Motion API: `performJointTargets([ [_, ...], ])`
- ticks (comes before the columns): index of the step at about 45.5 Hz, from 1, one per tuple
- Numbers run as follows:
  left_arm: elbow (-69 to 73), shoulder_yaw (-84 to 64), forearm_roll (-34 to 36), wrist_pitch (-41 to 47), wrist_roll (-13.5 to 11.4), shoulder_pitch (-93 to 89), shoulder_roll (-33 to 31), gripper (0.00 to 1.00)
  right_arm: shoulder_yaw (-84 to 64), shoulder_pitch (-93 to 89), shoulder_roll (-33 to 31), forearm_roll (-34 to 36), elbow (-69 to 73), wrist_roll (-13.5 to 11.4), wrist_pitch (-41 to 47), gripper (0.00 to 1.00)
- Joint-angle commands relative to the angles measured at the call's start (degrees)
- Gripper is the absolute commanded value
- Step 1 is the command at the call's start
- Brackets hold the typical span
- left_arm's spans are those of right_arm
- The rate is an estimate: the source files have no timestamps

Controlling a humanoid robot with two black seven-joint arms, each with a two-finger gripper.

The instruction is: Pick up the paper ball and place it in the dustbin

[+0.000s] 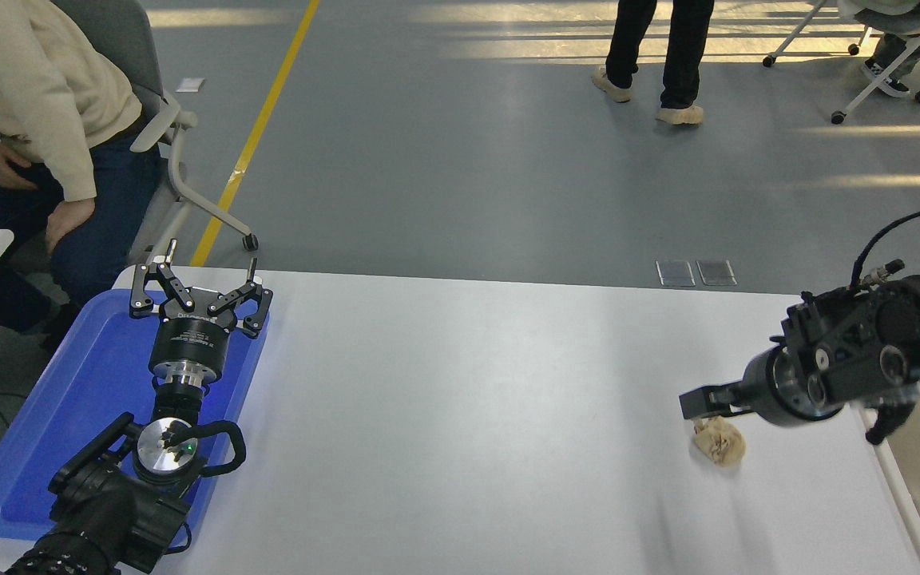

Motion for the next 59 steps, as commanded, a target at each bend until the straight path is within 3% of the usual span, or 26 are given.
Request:
performJointTargets([
  [1,0.01,0.0,0.08,0.0,0.0,0.0,0.01,1.0,0.35,-10.38,0.35,-1.85,-7.11,0.05,-4.68,1.0],
  [17,0.01,0.0,-0.01,0.0,0.0,0.0,0.01,1.0,4.57,-20.05,0.97,-1.94,-16.69,0.05,-7.05,1.0],
  [59,0.01,0.0,-0.01,0.0,0.0,0.0,0.01,1.0,8.97,-27.53,1.06,-1.85,-25.13,-0.04,-7.67,0.98],
])
